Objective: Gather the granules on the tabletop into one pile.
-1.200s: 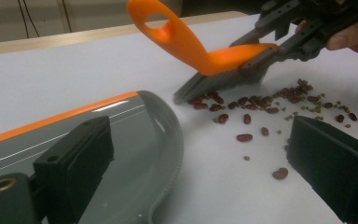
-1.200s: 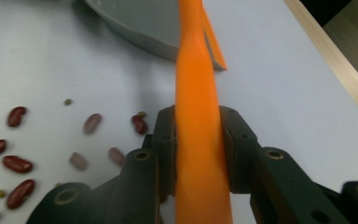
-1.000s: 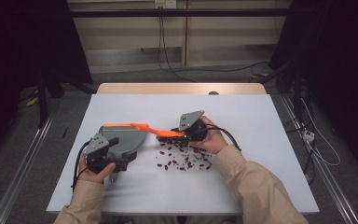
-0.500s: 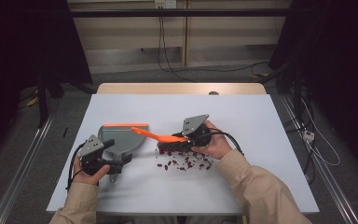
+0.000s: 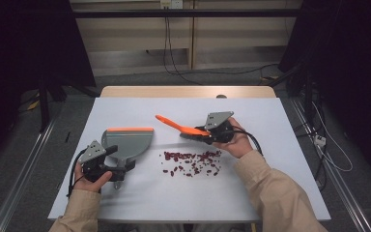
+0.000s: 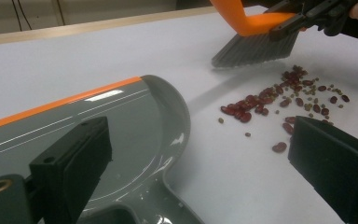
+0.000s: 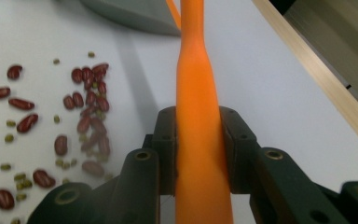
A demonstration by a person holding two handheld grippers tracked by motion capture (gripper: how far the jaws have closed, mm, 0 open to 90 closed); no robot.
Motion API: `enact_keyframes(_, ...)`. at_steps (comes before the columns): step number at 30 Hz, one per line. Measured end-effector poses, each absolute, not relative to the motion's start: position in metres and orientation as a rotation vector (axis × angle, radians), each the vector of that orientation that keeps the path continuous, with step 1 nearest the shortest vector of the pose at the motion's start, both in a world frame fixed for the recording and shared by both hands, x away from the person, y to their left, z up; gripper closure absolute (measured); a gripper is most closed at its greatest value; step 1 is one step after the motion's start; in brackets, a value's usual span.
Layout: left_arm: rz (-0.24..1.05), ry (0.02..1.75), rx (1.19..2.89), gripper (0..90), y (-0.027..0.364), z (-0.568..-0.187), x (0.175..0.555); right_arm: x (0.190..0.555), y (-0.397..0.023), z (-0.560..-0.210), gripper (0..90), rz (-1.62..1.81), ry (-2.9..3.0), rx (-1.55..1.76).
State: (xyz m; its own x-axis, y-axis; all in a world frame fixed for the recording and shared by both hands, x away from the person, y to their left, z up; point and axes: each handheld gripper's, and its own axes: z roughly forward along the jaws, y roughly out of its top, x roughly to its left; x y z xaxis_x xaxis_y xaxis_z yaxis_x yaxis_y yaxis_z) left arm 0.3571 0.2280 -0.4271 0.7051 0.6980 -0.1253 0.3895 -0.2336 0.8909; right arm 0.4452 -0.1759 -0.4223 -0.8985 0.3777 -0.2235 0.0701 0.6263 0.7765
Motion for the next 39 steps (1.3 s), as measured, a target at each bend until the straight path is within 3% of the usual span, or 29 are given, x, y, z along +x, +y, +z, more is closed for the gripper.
enact_keyframes(8, 0.372, 0.853, 1.862, 5.9, 0.227, -0.427, 0.357, 0.42, -0.184, -0.431, 71.3, 1.2, 2.497, 0.34)
enact_keyframes(24, 0.38, 0.851, 1.868, 5.9, 0.227, -0.428, 0.357, 0.404, -0.176, -0.424, 71.5, 1.224, 2.487, 0.318)
enact_keyframes(39, 0.386, 0.848, 1.869, 5.9, 0.226, -0.427, 0.356, 0.39, -0.161, -0.404, 71.5, 1.49, 2.224, 0.854)
